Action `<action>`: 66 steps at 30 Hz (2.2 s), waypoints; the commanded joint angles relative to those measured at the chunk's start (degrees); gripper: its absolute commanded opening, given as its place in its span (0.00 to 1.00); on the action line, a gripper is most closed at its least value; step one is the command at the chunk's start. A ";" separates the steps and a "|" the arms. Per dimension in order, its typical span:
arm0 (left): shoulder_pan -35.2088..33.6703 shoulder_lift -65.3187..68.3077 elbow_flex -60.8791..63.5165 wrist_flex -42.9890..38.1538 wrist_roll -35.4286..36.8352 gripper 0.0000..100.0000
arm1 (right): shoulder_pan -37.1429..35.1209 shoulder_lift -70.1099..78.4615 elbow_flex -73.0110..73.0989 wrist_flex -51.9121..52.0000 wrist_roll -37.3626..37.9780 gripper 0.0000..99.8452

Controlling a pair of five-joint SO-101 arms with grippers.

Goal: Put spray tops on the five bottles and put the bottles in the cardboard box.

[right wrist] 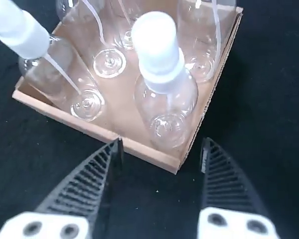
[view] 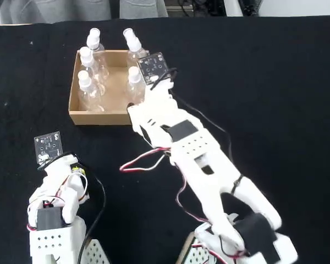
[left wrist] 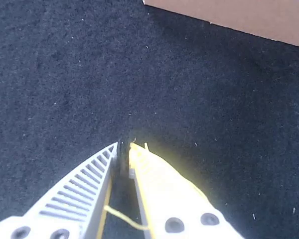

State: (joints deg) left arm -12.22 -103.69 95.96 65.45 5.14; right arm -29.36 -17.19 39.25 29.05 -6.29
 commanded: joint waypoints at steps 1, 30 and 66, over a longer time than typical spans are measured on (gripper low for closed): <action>0.31 -0.70 1.45 0.35 -0.44 0.03 | -0.97 -6.37 0.04 2.55 1.76 0.20; 0.31 -0.70 1.45 0.35 -0.44 0.03 | 10.37 -28.44 1.36 8.62 2.90 0.06; 0.31 -0.70 1.45 0.35 -0.44 0.03 | 22.68 -68.18 24.22 16.09 6.59 0.02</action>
State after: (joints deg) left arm -12.22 -103.69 95.96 65.45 5.14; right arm -8.18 -79.60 60.79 45.05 -0.75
